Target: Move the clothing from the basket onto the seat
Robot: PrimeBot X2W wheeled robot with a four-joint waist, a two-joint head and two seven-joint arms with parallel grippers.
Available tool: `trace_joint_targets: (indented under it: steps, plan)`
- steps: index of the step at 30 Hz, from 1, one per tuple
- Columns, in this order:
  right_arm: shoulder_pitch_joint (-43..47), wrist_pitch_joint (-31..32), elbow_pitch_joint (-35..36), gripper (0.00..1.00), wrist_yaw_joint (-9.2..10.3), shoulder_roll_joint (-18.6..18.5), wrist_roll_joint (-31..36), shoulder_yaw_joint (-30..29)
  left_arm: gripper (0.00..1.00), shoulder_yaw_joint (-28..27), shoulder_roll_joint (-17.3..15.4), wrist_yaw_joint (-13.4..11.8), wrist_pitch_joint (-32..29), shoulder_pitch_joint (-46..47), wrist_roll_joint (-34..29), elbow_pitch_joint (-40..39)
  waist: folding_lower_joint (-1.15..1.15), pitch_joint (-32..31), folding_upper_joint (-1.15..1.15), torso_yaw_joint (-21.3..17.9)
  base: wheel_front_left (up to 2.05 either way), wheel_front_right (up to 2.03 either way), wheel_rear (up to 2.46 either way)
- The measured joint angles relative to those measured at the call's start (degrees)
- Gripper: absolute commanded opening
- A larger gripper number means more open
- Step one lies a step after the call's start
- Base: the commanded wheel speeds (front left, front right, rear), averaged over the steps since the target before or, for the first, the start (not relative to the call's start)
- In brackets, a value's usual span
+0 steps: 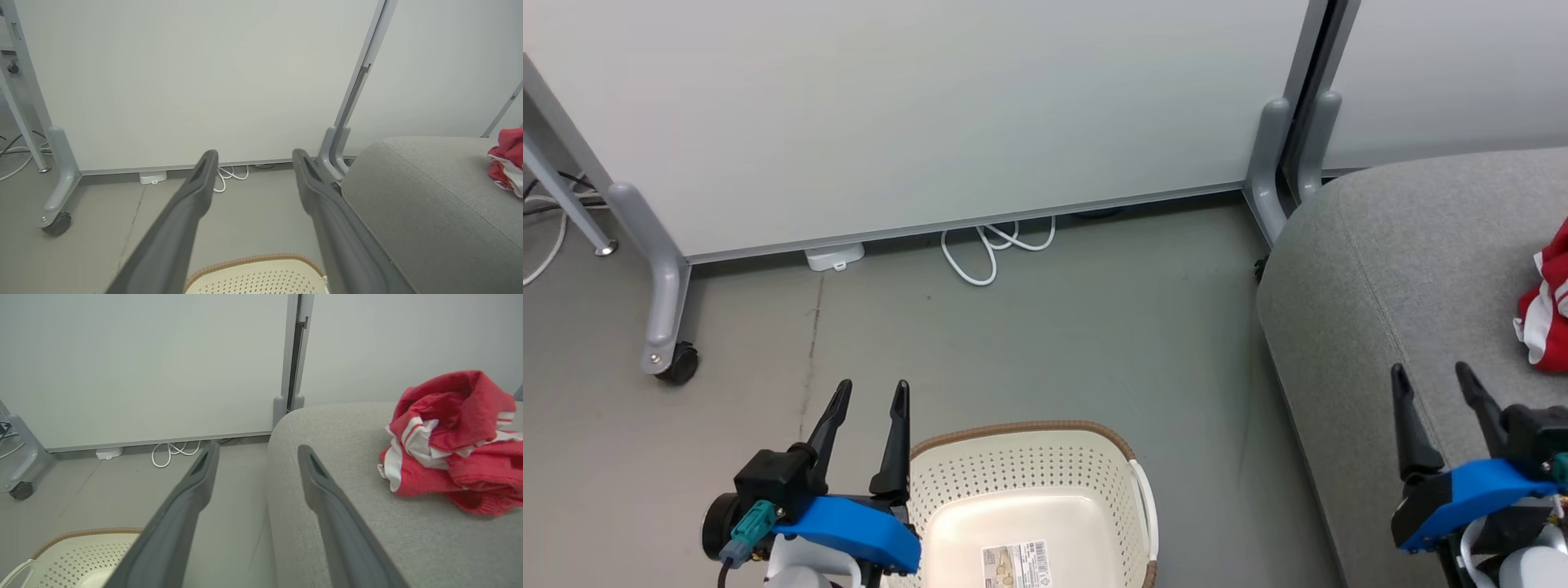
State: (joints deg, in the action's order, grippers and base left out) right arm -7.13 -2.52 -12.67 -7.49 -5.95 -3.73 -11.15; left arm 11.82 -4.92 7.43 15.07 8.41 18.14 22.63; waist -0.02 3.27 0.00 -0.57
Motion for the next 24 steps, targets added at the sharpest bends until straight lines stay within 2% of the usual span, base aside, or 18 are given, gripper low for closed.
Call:
trace_joint_targets:
  steps: [9,24]
  plan:
    - [4.3,-1.2,2.7,1.0,0.0,2.7,0.7,3.2,1.0,-2.0,0.7,0.0,0.0,-1.1,-0.1,0.9,0.0,-1.0,0.0,2.4,0.0,0.0,0.0]
    - [6.7,-3.0,0.8,1.0,0.0,3.0,-2.5,4.2,1.0,-2.9,0.8,0.0,0.0,-2.4,-1.0,2.3,0.02,-2.5,0.0,6.6,0.0,0.0,0.0]
